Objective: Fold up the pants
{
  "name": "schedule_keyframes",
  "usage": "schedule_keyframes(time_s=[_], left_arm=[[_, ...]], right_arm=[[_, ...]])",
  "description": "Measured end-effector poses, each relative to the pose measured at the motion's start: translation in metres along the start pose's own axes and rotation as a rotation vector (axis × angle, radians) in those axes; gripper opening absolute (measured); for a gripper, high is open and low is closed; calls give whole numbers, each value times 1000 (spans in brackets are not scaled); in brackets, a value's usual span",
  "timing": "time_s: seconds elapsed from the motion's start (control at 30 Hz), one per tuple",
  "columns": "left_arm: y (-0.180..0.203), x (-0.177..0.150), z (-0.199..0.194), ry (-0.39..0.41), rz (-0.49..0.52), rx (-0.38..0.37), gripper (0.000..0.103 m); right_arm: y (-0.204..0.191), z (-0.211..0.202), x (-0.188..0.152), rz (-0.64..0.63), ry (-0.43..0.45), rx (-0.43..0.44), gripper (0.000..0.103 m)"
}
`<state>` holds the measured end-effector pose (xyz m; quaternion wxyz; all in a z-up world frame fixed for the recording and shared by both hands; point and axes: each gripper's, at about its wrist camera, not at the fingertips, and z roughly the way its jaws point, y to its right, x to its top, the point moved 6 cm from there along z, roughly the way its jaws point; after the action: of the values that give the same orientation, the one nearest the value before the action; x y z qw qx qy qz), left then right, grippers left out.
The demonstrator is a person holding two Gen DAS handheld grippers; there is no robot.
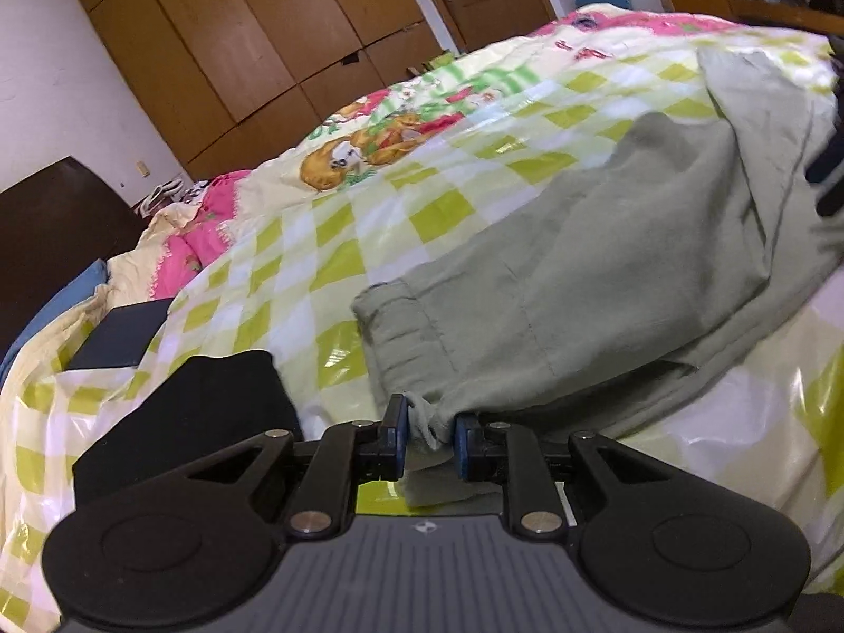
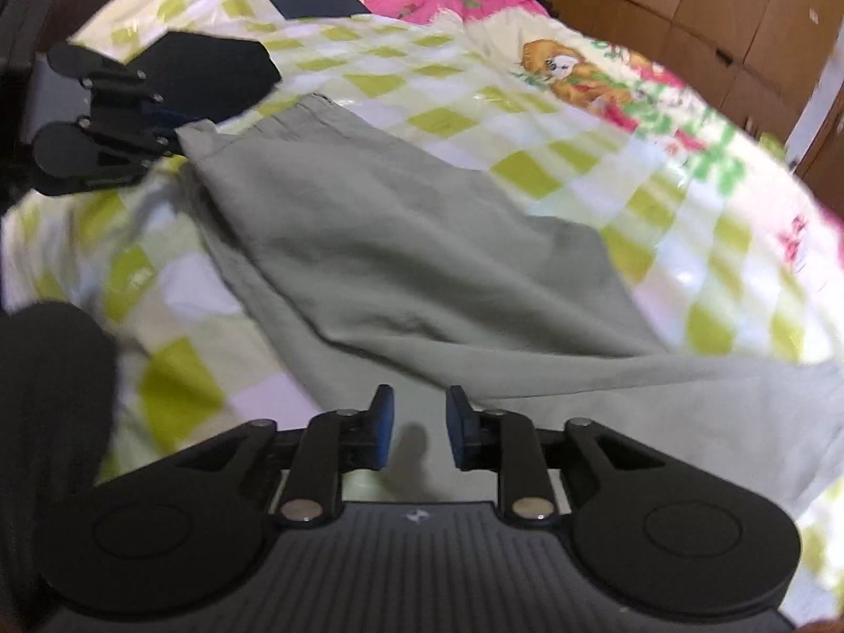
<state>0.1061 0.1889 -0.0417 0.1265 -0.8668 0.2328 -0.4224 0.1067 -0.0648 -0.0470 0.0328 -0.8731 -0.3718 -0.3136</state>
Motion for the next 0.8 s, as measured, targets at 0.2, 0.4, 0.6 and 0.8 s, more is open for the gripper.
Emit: schedule_keyframes(time_s=[0.2,0.4,0.6,0.8], left_arm=[[9,-11,-5,-39,-14,21,43],[2,-11,-20,-61,-58,87,47],[18,31,-41,34,-41,108,49],[90,100,-35,138,4,-100,56]], right_arm=[[33,-7,-24,120,-15,-55,28],[72,-13,-38,325,4,-59,28],[113,-23,-41,384,30,-104,29],[177,-24,-35,379,25,-163,36]])
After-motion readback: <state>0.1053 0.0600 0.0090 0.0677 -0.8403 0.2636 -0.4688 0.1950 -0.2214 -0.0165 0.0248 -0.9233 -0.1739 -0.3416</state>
